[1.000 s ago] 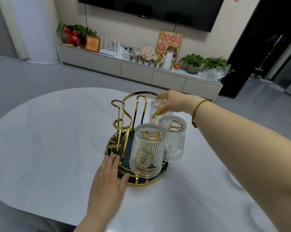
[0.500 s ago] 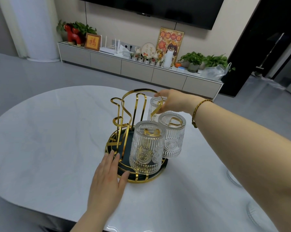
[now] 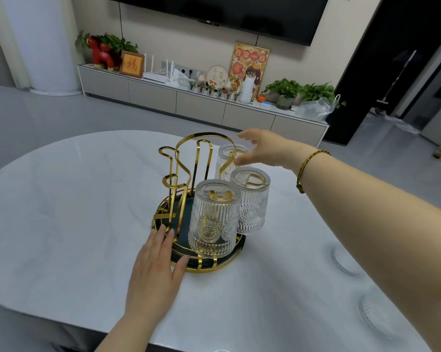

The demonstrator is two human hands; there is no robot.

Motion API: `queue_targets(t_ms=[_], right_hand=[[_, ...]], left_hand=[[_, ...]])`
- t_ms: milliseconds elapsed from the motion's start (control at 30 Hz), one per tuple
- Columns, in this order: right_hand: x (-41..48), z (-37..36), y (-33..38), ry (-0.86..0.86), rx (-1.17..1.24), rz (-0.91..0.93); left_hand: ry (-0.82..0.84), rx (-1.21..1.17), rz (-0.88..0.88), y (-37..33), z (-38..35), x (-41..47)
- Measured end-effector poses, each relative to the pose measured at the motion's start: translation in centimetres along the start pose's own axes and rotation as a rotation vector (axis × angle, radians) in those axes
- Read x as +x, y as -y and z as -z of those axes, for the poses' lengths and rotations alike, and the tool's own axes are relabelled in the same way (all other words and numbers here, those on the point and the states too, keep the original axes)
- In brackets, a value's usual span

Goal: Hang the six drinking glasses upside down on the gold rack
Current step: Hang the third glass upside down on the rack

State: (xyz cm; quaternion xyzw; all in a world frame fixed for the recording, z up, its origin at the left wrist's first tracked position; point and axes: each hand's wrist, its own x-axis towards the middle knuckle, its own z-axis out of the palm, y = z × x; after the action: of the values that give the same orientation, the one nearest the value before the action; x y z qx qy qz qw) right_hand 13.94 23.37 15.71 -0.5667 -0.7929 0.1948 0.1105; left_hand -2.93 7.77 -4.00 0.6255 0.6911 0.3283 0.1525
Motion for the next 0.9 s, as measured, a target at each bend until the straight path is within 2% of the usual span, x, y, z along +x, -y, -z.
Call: queue_targets(t_ms=[167,333,567,667,767,900], right_hand=[[-4.6,1.8,-0.9,-0.126,-0.057,0.028],[-11.9,1.5,-3.7,-0.223,0.034,-0.015],[-22.6,-6.2,-7.9,-0.399,0.248,-0.067],[-25.5,-10.4,-9.5,-0.560,0.419,-0.195],[-27.7,-12.8,-11.4,-0.781,0.593,-0.383],[-29.0,-13.6,-13.7,-0.988,0.594,-0.542]], left_hand=[[0.017,0.011,-0.020,-0.3,0.3,-0.2],[0.034,0.054,-0.060,-1.5,0.5,-1.5],[0.072,0.166,-0.191,-4.1,0.3,-4.0],[0.150,0.227,-0.312,-5.7,-0.8,-6.1],[0.251,0.246,-0.347,-6.5,-1.9,-7.2],[0.350,0.335,-0.353,-6.1,-2.6,-7.0]])
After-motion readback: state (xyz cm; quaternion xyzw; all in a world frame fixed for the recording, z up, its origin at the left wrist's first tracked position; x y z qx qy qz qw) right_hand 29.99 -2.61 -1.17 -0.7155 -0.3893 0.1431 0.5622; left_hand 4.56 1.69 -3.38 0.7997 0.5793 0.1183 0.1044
